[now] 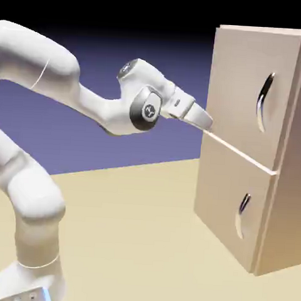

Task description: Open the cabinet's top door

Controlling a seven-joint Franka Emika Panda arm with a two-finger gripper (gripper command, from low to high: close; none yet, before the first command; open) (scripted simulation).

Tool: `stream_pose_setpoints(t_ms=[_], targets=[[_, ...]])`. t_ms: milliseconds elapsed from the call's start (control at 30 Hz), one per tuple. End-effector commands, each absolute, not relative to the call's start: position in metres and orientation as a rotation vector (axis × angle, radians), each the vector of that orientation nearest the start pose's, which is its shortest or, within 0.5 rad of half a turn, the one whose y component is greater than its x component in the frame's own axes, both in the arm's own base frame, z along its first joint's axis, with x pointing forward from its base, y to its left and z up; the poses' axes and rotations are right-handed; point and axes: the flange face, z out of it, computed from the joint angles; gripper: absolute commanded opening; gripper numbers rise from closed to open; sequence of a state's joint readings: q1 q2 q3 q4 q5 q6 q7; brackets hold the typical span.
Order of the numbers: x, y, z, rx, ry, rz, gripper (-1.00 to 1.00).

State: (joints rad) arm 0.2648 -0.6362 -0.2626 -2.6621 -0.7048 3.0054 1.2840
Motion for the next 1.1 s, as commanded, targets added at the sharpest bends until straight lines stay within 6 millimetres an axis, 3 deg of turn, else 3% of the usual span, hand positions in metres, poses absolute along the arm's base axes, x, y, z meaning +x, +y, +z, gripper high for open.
stream_pose_setpoints(t_ms=[0, 533, 1067], targets=[[0.392, 0.037, 0.542, -2.347, 0.806, -1.262, 0.0], [0.388, 0.025, 0.582, -2.161, 0.746, -1.468, 0.0], [0.404, -0.022, 0.583, -1.943, 0.716, -1.634, 0.0]])
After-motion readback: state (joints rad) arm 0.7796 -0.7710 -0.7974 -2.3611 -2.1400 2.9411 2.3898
